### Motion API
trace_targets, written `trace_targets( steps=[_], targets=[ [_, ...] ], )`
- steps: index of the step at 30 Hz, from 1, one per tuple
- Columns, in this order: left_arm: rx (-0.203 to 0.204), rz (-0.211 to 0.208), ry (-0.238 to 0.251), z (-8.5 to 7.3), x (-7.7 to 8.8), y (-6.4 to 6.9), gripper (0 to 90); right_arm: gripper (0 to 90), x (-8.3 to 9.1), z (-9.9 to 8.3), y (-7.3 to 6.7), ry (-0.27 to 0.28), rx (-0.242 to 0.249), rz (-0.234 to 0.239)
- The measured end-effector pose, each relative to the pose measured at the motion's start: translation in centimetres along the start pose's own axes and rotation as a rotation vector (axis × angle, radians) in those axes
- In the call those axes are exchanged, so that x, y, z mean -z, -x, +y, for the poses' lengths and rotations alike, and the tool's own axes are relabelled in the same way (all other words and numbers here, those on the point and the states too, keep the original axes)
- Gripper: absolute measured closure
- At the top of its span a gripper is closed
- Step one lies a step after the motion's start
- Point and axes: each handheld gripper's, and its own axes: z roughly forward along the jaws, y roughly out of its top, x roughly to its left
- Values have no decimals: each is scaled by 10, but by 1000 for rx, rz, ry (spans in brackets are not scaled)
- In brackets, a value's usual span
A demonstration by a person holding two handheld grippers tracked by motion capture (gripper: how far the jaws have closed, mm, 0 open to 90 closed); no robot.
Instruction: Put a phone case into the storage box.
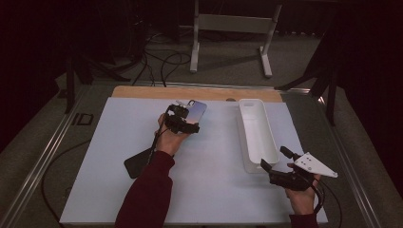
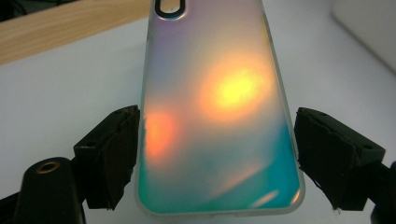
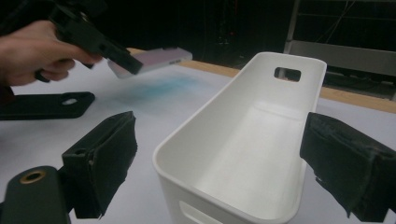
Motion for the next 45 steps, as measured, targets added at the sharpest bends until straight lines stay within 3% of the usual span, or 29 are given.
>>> trace_targets(
  steps=[4,14,15,19,27,35,45],
  targets=[
    [-19,-41,38,-2,13,-2,170,104,-1,0,0,-12,-3,-3],
    [-66,-75,91,-12,37,-9,169,103,-2,4,0,-27,-11,0],
    [-79,-98,103,-14,43,-9,169,103,-2,5,0,-30,-13,-1],
    [-100,-130,123,-17,53,-9,169,102,-2,10,3,-29,-27,14],
    [-171,-188,161,-15,72,-4,169,94,-11,21,8,-50,-77,117],
    [-210,-221,197,-16,85,0,169,91,-21,32,9,-87,-72,162],
    [-282,-273,251,-19,100,13,169,91,-31,42,7,-113,-105,221]
  ],
)
